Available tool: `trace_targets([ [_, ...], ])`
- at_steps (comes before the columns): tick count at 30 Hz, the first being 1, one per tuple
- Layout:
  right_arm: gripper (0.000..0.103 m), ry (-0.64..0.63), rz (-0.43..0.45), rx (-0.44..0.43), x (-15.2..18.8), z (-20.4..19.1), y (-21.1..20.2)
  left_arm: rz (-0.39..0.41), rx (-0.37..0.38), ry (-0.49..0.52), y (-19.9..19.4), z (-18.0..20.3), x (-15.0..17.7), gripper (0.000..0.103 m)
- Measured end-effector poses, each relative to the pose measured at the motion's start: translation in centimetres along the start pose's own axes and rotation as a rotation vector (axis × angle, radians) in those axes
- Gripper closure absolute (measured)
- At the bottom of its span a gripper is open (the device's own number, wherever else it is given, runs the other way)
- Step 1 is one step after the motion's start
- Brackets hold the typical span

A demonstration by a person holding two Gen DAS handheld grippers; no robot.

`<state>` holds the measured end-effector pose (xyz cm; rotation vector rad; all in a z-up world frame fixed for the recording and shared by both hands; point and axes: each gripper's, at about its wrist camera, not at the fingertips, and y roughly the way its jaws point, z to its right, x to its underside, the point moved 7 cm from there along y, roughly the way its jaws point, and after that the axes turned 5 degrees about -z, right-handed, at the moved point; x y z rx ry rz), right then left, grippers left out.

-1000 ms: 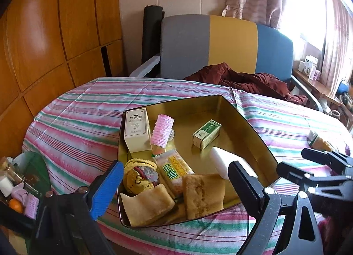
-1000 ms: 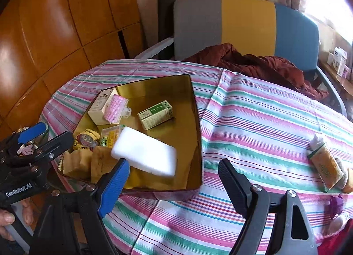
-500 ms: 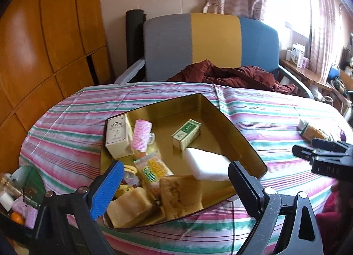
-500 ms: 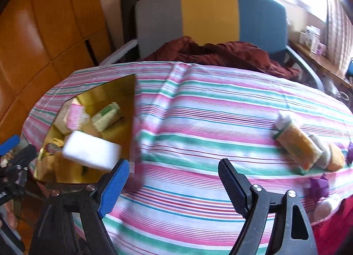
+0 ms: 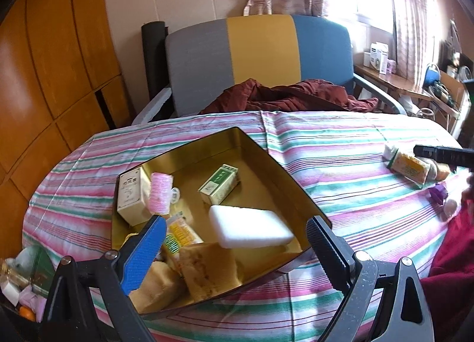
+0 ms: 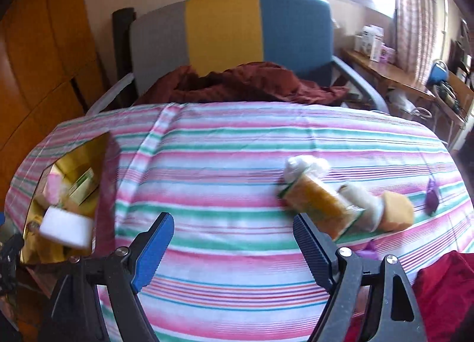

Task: Organize objects
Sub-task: 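Move both tools back to the remaining items on the table, then grasp the WEIDAN snack packet with the left gripper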

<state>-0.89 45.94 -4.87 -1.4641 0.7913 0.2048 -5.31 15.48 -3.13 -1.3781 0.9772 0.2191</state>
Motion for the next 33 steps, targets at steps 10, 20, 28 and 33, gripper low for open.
trace_targets([
  [10, 0.019, 0.136, 0.012, 0.112, -2.1, 9.2, 0.9, -0.016, 0.034, 0.079, 0.9, 3.5, -0.6, 0.007],
  [20, 0.019, 0.437, 0.001, 0.094, -0.7, 17.0, 2.8, -0.054, 0.125, 0.162, 2.8, 8.9, -1.3, 0.007],
  [28, 0.019, 0.639, -0.001, 0.061, 0.8, 20.6, 2.6, -0.097, 0.233, 0.248, 5.2, 15.6, -2.5, 0.007],
  [33, 0.019, 0.678, -0.007, 0.024, 1.1, 20.9, 2.7, -0.144, 0.322, 0.251, 6.4, 19.0, -3.4, 0.007],
])
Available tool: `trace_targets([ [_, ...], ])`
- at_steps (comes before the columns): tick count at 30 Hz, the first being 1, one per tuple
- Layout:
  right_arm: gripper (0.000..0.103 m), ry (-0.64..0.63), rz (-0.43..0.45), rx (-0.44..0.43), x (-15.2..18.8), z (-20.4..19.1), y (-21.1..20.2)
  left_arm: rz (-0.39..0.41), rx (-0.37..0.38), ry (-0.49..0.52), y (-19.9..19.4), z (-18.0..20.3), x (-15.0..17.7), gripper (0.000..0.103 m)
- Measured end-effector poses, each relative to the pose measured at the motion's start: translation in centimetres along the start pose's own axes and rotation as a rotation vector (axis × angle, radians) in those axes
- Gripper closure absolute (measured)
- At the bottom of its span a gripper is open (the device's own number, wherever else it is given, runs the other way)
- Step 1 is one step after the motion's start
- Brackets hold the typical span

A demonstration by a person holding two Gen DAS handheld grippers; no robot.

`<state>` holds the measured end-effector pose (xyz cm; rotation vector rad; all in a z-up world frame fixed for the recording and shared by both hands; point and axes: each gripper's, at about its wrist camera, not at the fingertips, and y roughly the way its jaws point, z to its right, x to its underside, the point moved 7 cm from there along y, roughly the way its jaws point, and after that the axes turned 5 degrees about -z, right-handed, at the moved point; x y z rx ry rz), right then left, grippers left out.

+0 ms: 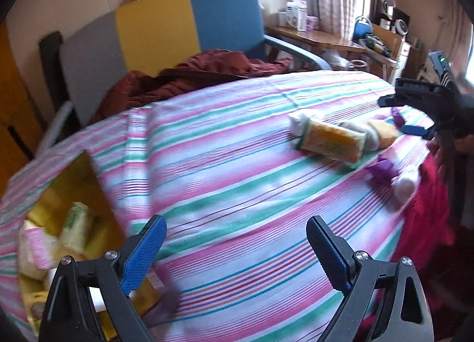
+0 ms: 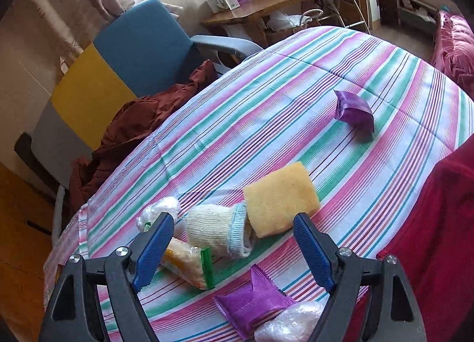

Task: Organize objects
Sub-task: 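Grasp the WEIDAN snack packet with the left gripper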

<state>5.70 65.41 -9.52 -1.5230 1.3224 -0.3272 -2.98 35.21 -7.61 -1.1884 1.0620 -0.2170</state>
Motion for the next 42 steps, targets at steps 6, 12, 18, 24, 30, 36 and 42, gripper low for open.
trace_targets([
  [6, 0.019, 0.025, -0.014, -0.034, -0.2, 0.1, 0.2, -0.082, 0.167, -0.042, 3.5, 3.9, -2.2, 0.007],
  [12, 0.019, 0.020, -0.036, -0.062, -0.1, -0.2, 0.5, -0.175, 0.341, -0.166, 7.2, 7.2, -4.8, 0.008],
  [18, 0.019, 0.018, -0.025, -0.081, -0.4, -0.2, 0.1, -0.238, 0.472, -0.367, 10.9, 9.1, -7.4, 0.004],
  [24, 0.019, 0.022, -0.038, -0.107, -0.4, -0.2, 0.3, -0.292, 0.497, -0.534, 14.3, 9.6, -8.5, 0.001],
  [30, 0.019, 0.049, -0.022, -0.103, -0.8, 0.4, 0.2, -0.233, 0.432, -0.534, 15.3, 10.1, -10.2, 0.004],
  [36, 0.019, 0.050, -0.028, -0.096, -0.8, 0.6, 0.4, -0.220, 0.363, -0.384, 15.3, 9.8, -9.2, 0.047],
  [42, 0.019, 0.040, -0.050, -0.106, -0.5, 0.4, 0.8, -0.239, 0.299, -0.238, 13.0, 7.7, -6.5, 0.050],
])
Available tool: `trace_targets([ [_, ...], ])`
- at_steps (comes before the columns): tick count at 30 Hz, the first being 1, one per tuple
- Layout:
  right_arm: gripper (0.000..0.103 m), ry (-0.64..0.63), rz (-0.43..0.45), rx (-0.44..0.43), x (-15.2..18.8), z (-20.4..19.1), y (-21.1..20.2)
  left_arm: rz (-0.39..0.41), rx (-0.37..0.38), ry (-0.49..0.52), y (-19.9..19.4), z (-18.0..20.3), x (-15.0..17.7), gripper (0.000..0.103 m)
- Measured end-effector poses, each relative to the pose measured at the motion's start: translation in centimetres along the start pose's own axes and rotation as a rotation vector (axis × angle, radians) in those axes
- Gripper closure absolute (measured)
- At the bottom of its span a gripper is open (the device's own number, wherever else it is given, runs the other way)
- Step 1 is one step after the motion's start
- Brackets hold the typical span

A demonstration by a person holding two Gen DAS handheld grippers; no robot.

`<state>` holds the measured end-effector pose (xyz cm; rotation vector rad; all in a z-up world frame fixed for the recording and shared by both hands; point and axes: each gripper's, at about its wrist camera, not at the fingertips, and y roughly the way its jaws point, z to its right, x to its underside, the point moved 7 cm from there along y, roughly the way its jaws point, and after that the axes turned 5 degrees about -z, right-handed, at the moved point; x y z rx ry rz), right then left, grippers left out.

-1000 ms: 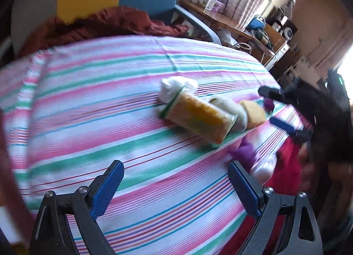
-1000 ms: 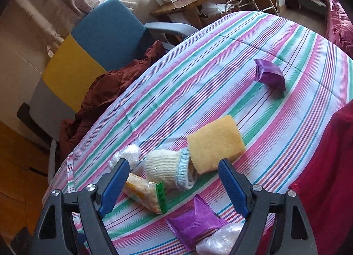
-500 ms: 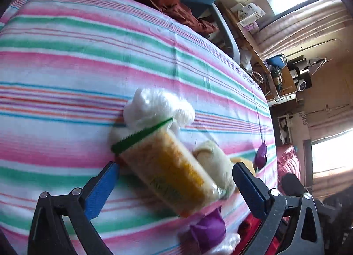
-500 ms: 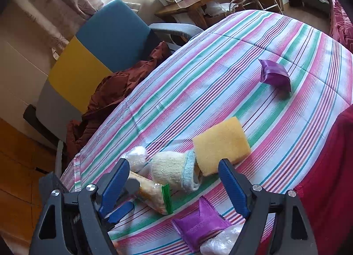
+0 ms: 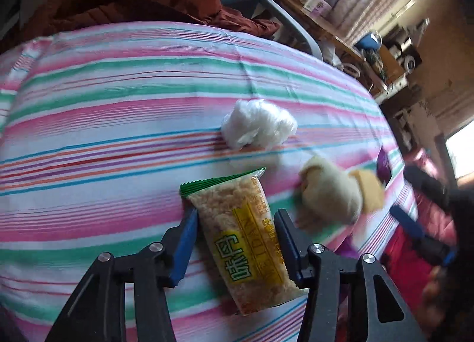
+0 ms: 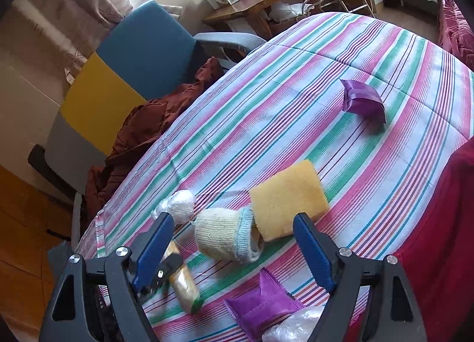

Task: Organize objects
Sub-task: 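Grasp the WEIDAN snack packet with the left gripper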

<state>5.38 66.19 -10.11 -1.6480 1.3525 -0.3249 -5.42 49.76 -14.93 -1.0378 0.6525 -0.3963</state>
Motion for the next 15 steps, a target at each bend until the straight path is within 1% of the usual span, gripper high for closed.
trace_targets([
  [3, 0.019, -0.015, -0.022, -0.003, 0.3, -0.4, 0.4, -0.013, -0.090, 0.087, -1.2, -1.4, 2.2, 0.051],
  [4, 0.019, -0.028, -0.025, 0.001, 0.4, -0.6, 0.5, -0.015, -0.126, 0.118, -1.6, -1.9, 2.8, 0.051],
  [5, 0.019, -0.039, -0.028, 0.000, 0.5, -0.8, 0.5, -0.010, -0.178, 0.160, -2.0, -2.3, 3.6, 0.051],
  [7, 0.019, -0.058, -0.034, -0.006, 0.7, -1.3, 0.6, -0.014, -0.236, 0.201, -2.0, -3.0, 4.9, 0.050],
  [9, 0.019, -0.079, -0.036, -0.006, 0.9, -1.7, 0.6, 0.013, -0.260, 0.219, -2.2, -3.6, 5.8, 0.049],
  [11, 0.019, -0.097, -0.044, -0.006, 1.2, -2.0, 0.7, 0.028, -0.276, 0.222, -2.3, -3.8, 6.3, 0.045],
  [13, 0.019, -0.115, -0.076, -0.001, 1.7, -2.3, 1.1, 0.042, -0.267, 0.216, -2.5, -4.2, 6.7, 0.044],
  [15, 0.019, -0.144, -0.127, 0.010, 2.4, -2.7, 1.4, 0.052, -0.246, 0.209, -2.7, -4.7, 6.8, 0.044],
])
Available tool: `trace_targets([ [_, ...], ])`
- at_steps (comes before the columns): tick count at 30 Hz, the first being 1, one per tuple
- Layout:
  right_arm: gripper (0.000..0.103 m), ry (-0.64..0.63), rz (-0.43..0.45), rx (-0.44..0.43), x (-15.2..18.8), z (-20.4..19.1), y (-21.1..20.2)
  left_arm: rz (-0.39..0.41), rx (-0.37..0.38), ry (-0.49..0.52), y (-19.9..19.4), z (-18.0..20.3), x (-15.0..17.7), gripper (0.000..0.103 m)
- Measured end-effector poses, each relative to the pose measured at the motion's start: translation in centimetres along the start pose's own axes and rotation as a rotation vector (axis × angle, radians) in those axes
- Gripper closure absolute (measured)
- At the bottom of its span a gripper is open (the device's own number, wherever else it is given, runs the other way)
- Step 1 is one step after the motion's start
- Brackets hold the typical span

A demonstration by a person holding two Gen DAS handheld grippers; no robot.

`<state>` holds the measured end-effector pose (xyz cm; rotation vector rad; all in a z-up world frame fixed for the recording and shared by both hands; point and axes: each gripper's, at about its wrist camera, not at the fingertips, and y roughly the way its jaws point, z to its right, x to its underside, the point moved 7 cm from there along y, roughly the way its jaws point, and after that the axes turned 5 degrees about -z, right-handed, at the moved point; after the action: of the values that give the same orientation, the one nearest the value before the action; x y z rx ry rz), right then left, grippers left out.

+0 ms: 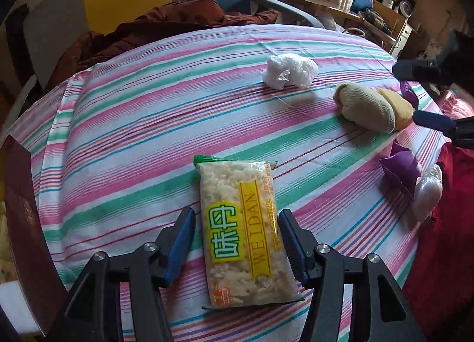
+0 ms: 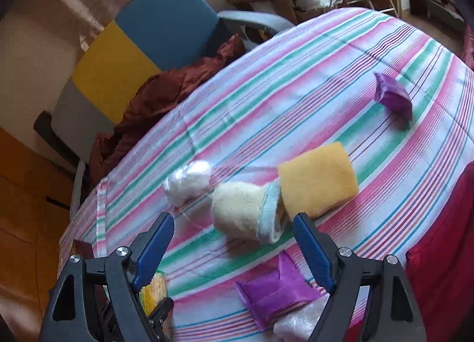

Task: Organize objects
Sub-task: 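Grasp the purple packet with the right gripper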

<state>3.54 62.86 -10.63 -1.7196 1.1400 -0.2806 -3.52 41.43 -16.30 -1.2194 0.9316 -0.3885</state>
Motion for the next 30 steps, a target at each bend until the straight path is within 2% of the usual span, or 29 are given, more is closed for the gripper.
trace_targets([
  [5, 0.019, -0.181, -0.104, 0.121, 1.3, -0.4, -0.9, 0.026, 0.033, 0.017, -0.2, 0.0, 0.0, 0.044],
  [9, 0.019, -0.279, -0.179, 0.178, 2.4, 0.1, -1.4, 0.042, 0.033, 0.030, -0.5, 0.1, 0.2, 0.045],
  [13, 0.019, -0.346, -0.266, 0.226, 3.9, 0.2, 0.3, 0.047, 0.033, 0.030, -0.9, -0.1, 0.6, 0.052],
  [16, 0.021, -0.388, -0.363, 0.267, 5.6, 0.1, 2.7, 0.043, 0.048, 0.016, -1.3, -0.6, 1.1, 0.056],
  [17, 0.026, -0.415, -0.398, 0.299, 6.3, 0.4, 3.8, 0.043, 0.049, 0.016, -1.5, -0.8, 1.4, 0.056],
  [18, 0.040, -0.421, -0.434, 0.324, 6.8, 0.7, 4.6, 0.044, 0.046, 0.017, -1.6, -0.8, 1.7, 0.056],
  [19, 0.043, -0.421, -0.429, 0.347, 6.6, 0.9, 4.6, 0.047, 0.043, 0.018, -1.7, -0.7, 1.9, 0.056],
  [20, 0.056, -0.416, -0.386, 0.318, 6.1, 0.4, 3.9, 0.050, 0.042, 0.018, -1.8, -0.8, 2.2, 0.056],
  [21, 0.061, -0.404, -0.353, 0.268, 5.7, 0.0, 3.3, 0.053, 0.043, 0.018, -1.8, -0.8, 2.4, 0.056],
  [23, 0.061, -0.376, -0.302, 0.180, 5.4, -0.7, 2.2, 0.056, 0.049, 0.015, -2.1, -0.9, 2.7, 0.057],
  [30, 0.062, -0.400, -0.273, 0.131, 7.5, -3.6, 2.3, 0.066, 0.089, -0.009, -3.3, -1.7, 4.4, 0.057],
])
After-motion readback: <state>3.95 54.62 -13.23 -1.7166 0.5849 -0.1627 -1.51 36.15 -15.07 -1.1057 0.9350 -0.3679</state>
